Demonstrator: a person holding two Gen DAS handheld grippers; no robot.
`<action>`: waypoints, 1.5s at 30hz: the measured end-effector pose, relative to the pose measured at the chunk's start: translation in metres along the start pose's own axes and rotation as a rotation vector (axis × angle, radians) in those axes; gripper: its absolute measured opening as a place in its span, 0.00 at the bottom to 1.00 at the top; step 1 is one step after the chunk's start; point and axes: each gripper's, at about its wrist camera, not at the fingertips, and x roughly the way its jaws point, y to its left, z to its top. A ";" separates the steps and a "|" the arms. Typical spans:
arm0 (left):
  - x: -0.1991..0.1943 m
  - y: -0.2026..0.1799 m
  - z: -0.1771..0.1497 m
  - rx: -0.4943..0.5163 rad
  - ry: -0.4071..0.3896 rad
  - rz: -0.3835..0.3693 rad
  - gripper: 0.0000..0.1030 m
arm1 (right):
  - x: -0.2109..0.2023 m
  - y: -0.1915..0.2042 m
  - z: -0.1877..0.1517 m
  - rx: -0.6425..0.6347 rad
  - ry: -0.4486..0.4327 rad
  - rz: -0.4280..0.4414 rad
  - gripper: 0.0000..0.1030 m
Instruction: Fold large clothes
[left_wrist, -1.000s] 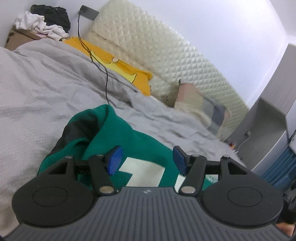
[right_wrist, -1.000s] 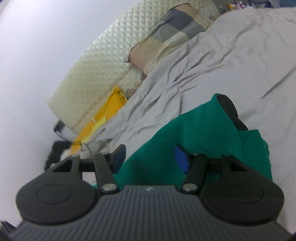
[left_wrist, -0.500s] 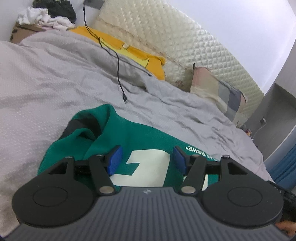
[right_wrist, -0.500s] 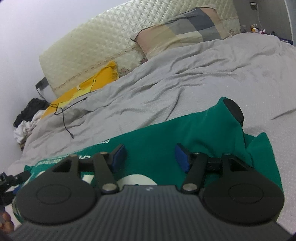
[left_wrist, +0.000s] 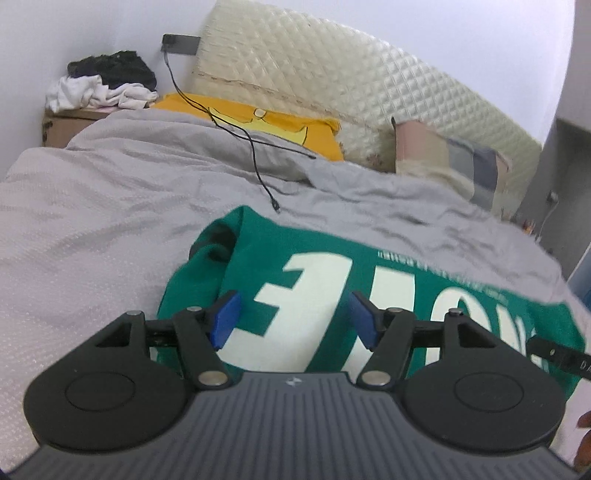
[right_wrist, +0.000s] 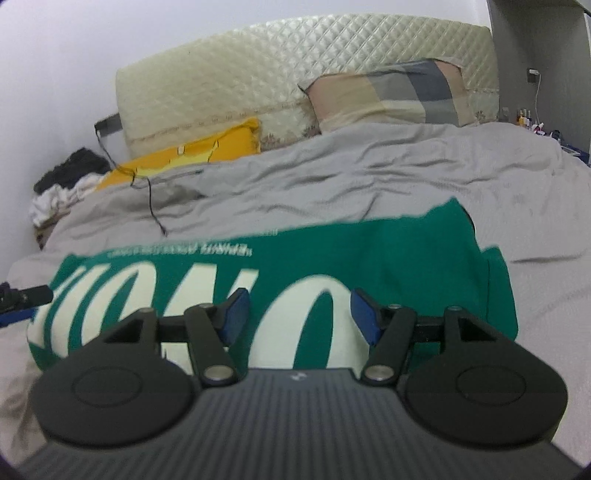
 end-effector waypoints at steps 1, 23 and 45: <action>0.002 -0.003 -0.002 0.020 0.000 0.009 0.70 | 0.004 -0.001 -0.001 -0.004 0.006 -0.005 0.61; 0.031 0.010 0.008 -0.149 0.048 -0.033 0.84 | 0.031 -0.023 0.004 0.151 -0.001 0.021 0.78; 0.003 0.047 -0.033 -0.571 0.258 -0.172 0.88 | -0.001 -0.078 -0.041 0.842 0.180 0.246 0.93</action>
